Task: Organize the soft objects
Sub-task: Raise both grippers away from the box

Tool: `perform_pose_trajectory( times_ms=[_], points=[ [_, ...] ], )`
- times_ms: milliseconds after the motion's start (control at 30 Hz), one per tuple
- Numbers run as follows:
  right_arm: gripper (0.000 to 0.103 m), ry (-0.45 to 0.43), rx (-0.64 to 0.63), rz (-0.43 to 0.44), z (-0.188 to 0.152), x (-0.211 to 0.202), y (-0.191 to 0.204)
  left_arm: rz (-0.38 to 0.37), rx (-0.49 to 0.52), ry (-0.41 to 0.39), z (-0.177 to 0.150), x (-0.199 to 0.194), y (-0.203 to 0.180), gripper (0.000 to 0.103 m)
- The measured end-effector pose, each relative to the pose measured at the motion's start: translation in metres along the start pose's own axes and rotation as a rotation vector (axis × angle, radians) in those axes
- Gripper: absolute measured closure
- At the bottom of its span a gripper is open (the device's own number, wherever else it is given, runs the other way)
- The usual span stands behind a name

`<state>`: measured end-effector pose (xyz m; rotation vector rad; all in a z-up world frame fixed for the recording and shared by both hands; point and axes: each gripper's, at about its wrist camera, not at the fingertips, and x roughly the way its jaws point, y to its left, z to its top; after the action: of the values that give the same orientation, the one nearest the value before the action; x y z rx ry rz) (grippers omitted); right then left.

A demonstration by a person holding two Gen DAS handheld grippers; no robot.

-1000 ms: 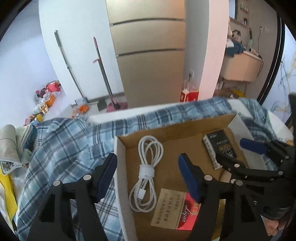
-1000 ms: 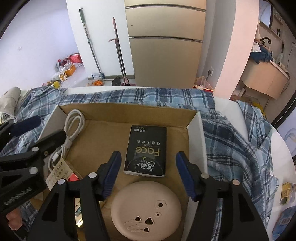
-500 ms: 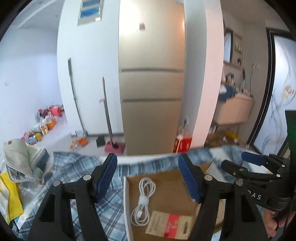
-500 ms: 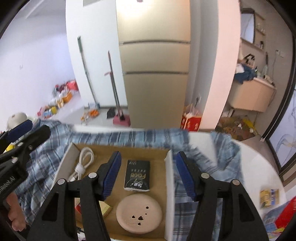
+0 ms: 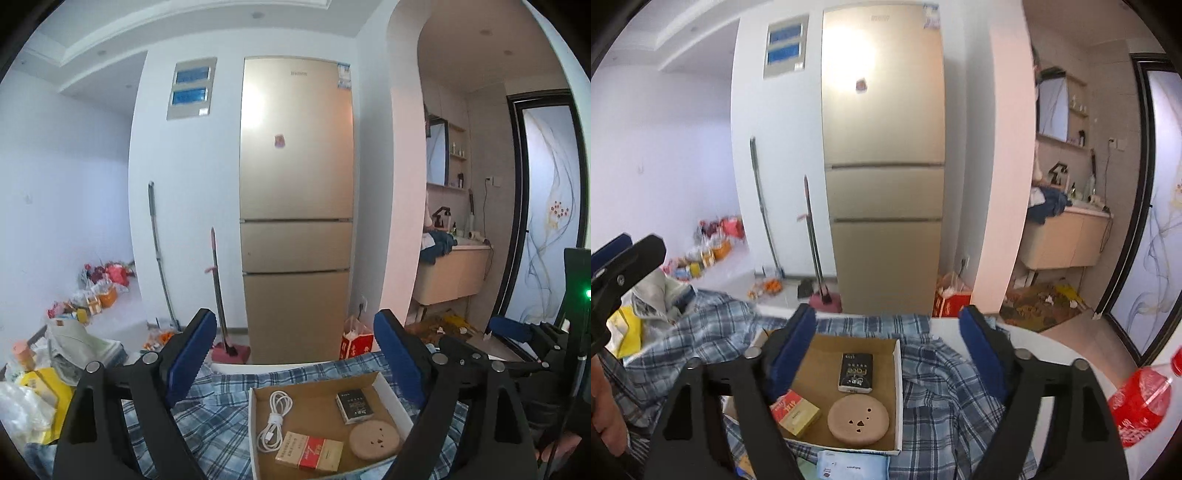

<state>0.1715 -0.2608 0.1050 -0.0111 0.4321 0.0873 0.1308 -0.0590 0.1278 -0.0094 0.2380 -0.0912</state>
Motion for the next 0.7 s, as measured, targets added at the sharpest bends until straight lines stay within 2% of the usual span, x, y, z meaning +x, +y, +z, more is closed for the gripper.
perform_pose_trajectory(
  times_ms=[167,200,233,333,400,700],
  points=[
    [0.007,-0.074,-0.004,-0.030,-0.004,-0.033,-0.004,-0.020,0.020,-0.063,0.005,-0.048,-0.003,0.013],
    [0.004,-0.094,-0.006,-0.034,-0.004,-0.040,-0.005,-0.022,0.024,-0.071,0.006,-0.055,-0.003,0.009],
    [0.002,-0.110,-0.007,-0.035,-0.004,-0.046,-0.004,-0.020,0.028,-0.087,0.006,-0.065,-0.002,0.001],
    [0.001,-0.157,-0.011,-0.037,-0.005,-0.063,-0.001,0.013,0.032,-0.145,0.001,-0.090,-0.003,0.000],
    [0.001,-0.173,-0.019,-0.035,-0.007,-0.071,0.002,0.004,0.029,-0.165,-0.003,-0.103,-0.002,0.000],
    [0.001,-0.221,-0.053,-0.020,-0.020,-0.094,0.018,0.001,0.036,-0.163,-0.027,-0.121,0.003,0.000]
  ],
)
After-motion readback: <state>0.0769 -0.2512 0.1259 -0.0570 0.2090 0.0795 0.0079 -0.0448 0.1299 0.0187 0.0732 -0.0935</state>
